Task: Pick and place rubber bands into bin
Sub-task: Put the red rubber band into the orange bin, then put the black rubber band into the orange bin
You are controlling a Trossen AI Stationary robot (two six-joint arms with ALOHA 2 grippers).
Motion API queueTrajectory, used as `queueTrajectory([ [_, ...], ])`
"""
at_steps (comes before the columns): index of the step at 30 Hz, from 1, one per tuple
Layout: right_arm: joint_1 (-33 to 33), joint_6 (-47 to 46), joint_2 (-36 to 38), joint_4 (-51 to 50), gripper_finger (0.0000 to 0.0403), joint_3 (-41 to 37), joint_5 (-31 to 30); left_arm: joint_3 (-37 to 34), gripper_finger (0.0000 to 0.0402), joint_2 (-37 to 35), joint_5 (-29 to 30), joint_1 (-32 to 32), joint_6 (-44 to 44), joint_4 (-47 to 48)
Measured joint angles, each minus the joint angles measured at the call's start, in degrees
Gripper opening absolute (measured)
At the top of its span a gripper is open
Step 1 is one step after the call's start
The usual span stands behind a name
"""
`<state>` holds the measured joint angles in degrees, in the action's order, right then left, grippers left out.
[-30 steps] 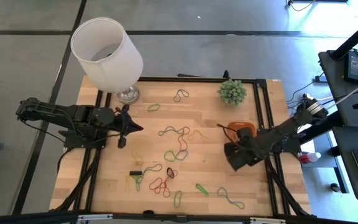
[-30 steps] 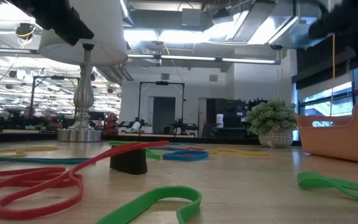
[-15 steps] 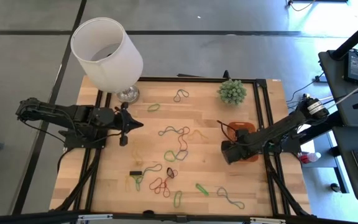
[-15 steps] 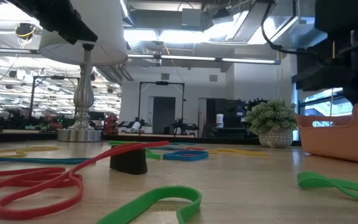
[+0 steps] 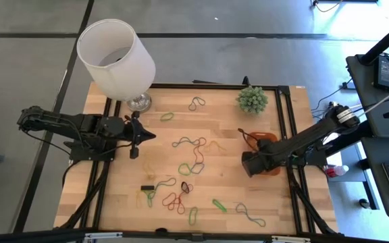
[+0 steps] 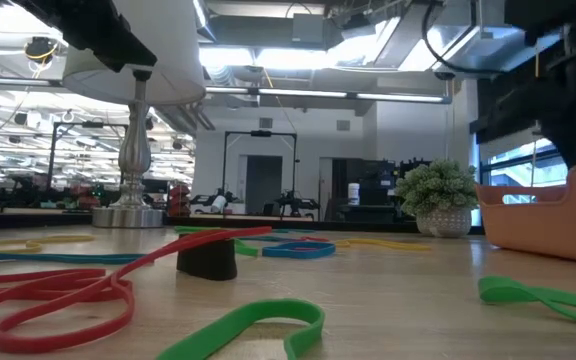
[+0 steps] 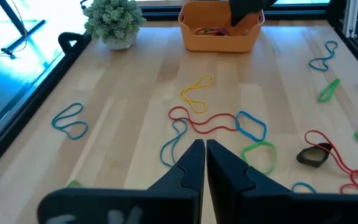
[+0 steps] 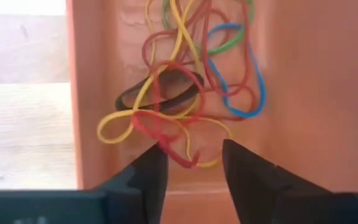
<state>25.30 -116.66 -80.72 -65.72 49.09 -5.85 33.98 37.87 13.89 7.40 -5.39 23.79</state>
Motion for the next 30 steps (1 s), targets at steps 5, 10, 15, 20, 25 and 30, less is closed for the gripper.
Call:
queueTrajectory([
  [5, 0.00, 0.55, 2.83, -6.71, 0.0180, 5.07, -0.21, 0.00, 0.0012, 0.00, -0.04, 0.00, 0.04, -0.01],
  [10, 0.69, 8.13, 3.62, -4.19, 0.0181, 10.08, -10.42, 0.00, 0.0007, 0.00, -0.04, 0.00, 0.15, 0.00],
  [15, 2.74, 31.23, 3.37, 11.46, 0.0181, 10.59, -29.18, 0.00, 0.0001, 0.00, -0.06, 0.00, 0.15, -0.01],
  [20, 2.20, 48.52, 3.18, 17.14, 0.0181, 10.59, -30.34, 0.00, 0.0003, 0.00, -1.49, 0.00, -1.77, -0.19],
  [25, 1.10, 51.09, 3.46, 15.19, 0.0169, 10.83, -28.33, 0.16, 0.0001, 0.97, -1.66, 1.30, -1.54, -0.07],
  [30, 0.12, 60.54, 4.13, 12.09, 0.0117, 10.83, -18.83, 3.87, 0.0002, 7.17, -0.83, 6.02, -6.93, 1.18],
])
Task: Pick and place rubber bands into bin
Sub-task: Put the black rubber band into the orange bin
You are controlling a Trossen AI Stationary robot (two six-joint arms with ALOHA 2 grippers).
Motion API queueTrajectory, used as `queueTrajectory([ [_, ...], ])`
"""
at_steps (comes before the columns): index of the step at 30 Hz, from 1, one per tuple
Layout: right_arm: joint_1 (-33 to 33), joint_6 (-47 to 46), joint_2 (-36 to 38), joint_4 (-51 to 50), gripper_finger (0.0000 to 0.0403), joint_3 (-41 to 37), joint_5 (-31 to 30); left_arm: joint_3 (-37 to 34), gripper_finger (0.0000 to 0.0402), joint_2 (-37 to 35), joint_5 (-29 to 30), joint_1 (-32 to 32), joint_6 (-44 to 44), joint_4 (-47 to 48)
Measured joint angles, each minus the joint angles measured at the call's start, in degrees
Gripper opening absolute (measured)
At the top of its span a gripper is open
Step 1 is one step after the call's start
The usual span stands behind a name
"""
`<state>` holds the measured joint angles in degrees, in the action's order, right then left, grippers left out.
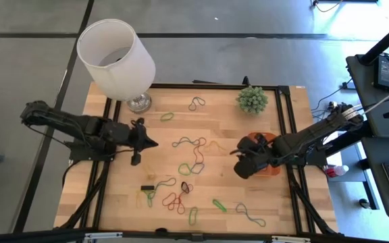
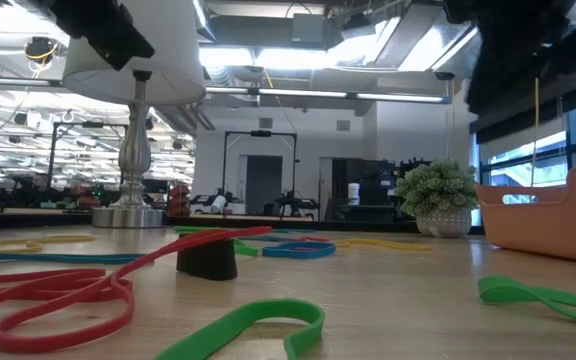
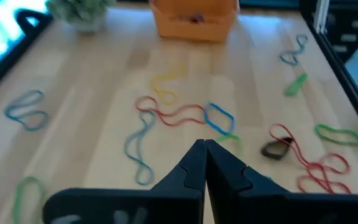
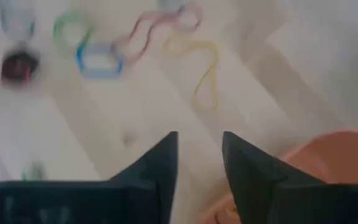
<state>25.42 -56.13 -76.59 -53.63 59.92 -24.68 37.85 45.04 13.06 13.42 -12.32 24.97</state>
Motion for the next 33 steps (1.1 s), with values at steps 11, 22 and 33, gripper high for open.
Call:
queueTrajectory([
  [11, -0.16, 16.06, 8.18, -0.58, 0.0025, -6.05, 5.10, 12.90, 0.0005, 22.41, -1.84, 9.60, -20.17, 16.66],
  [22, -0.14, 17.66, 25.44, 8.38, 0.0019, -20.38, 5.82, 13.57, 0.0075, 30.65, -7.85, 14.50, -39.99, 20.73],
  [33, -0.14, 19.53, 29.91, 11.91, 0.0010, -23.54, 8.32, 13.53, 0.0136, 40.58, -10.77, 21.04, -39.42, 20.10],
])
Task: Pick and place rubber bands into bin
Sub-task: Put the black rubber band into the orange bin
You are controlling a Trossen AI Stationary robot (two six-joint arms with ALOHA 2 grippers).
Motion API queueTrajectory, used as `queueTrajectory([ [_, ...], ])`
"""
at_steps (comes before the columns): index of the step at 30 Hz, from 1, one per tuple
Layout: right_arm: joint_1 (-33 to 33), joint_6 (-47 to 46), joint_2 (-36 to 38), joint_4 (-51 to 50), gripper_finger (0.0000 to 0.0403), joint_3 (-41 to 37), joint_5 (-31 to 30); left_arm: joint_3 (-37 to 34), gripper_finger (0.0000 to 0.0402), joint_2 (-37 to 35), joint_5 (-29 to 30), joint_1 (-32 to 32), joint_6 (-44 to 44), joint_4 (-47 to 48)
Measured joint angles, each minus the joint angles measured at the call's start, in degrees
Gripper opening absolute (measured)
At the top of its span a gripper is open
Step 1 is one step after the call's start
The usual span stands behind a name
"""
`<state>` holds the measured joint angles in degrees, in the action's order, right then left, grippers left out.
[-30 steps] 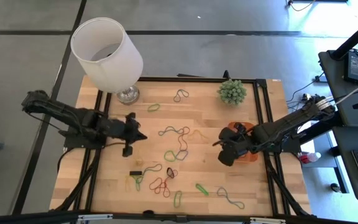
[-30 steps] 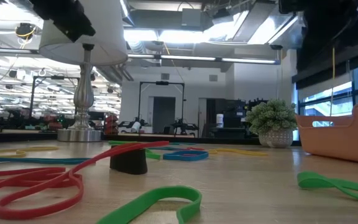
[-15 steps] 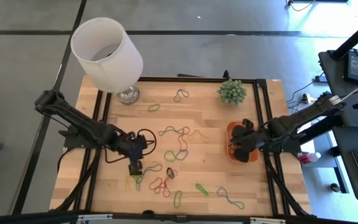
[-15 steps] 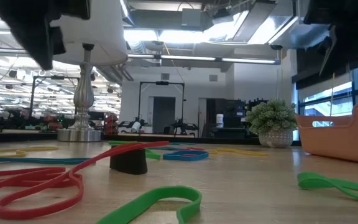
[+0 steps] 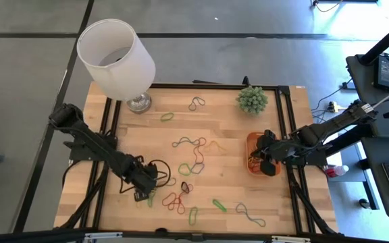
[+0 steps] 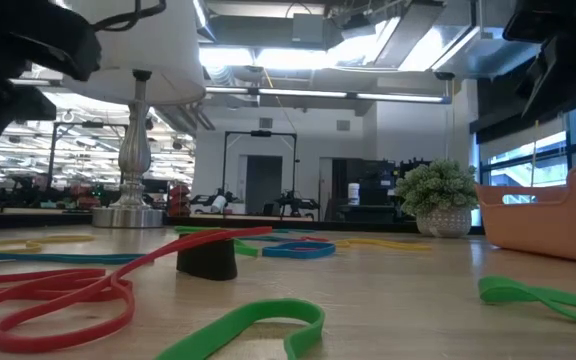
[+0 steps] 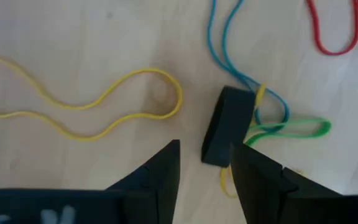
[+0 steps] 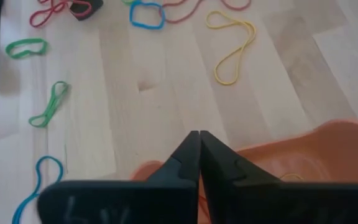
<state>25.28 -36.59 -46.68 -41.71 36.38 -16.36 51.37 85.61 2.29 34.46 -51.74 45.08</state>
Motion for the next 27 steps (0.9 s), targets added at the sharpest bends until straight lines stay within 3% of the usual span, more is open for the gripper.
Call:
queueTrajectory([
  [16, 0.00, 2.42, -0.02, 0.35, 0.0019, 0.00, 0.07, 0.00, 0.0132, 9.74, -2.89, 1.57, 2.82, -3.55],
  [19, 0.00, 2.35, -0.02, 0.36, 0.0018, 0.00, 0.09, 0.09, 0.0101, 10.42, -5.81, 1.50, 2.61, -4.07],
  [23, 0.00, 2.31, -0.02, 0.35, 0.0013, 0.00, 0.15, 0.82, 0.0023, 9.80, -7.97, 1.56, 2.60, -4.10],
  [27, 0.00, 2.37, -0.02, 0.37, 0.0010, 0.00, 0.15, 3.76, 0.0006, 8.84, -7.61, 1.57, 2.88, -0.26],
])
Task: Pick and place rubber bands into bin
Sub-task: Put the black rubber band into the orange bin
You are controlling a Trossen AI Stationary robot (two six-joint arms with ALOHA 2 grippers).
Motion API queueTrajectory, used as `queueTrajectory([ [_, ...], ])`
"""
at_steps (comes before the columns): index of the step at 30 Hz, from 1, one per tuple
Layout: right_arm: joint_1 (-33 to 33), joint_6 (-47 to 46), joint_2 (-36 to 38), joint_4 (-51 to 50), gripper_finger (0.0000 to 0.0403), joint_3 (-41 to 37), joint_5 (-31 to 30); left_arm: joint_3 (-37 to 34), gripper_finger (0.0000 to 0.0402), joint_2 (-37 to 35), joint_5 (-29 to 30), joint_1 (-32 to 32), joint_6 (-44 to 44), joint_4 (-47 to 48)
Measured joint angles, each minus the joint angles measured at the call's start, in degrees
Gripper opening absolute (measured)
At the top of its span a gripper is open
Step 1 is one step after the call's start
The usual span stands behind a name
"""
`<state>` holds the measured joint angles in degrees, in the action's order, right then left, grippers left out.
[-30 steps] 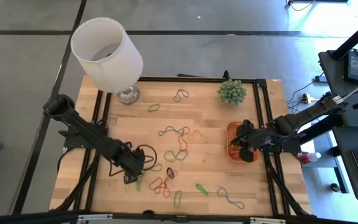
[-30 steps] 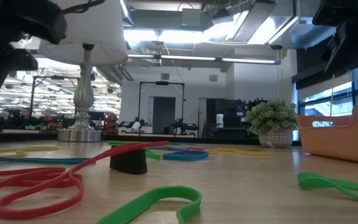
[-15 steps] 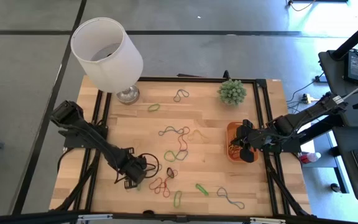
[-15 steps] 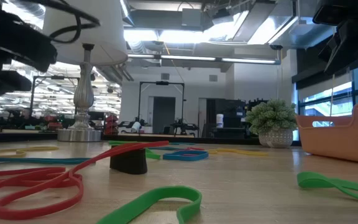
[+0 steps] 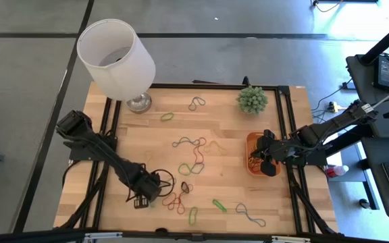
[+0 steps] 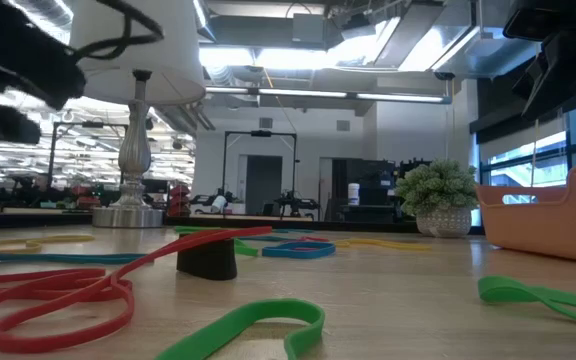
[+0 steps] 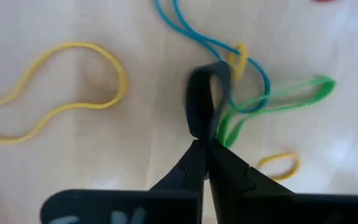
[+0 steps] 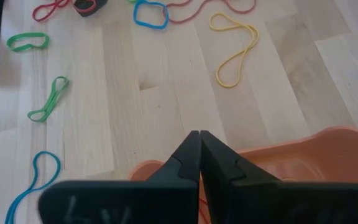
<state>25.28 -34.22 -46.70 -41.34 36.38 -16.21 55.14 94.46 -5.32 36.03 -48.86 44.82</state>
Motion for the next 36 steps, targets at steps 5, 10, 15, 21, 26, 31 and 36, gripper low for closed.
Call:
queueTrajectory([
  [5, 0.00, 0.04, 0.00, 0.18, 0.0016, 0.00, -0.03, 5.41, 0.0004, 0.04, 0.35, 0.03, 0.34, 8.19],
  [10, 0.00, 0.24, -0.02, 4.03, 0.0020, 0.00, -0.18, 11.67, 0.0004, 0.04, 2.57, -0.51, 2.13, 16.73],
  [15, 0.00, 2.94, -0.09, 11.27, 0.0021, 0.00, -3.94, 18.36, 0.0004, 0.02, 12.08, -2.79, 2.55, 19.84],
  [21, -0.54, 8.21, -0.32, 21.71, 0.0022, 0.00, -5.16, 25.92, 0.0004, 0.02, 29.75, -7.61, 6.83, 18.90],
  [26, -1.72, 12.62, -1.09, 30.00, 0.0037, 0.00, -5.14, 29.71, 0.0004, -0.02, 36.32, -13.54, 15.19, 8.98],
  [31, -2.93, 15.33, -3.36, 37.92, 0.0083, 0.00, -5.18, 30.03, 0.0004, 0.07, 36.48, -19.02, 28.69, -12.86],
  [36, -3.04, 16.99, -6.25, 43.85, 0.0132, 0.00, -5.17, 30.08, 0.0003, 1.91, 34.28, -22.46, 39.40, -30.97],
])
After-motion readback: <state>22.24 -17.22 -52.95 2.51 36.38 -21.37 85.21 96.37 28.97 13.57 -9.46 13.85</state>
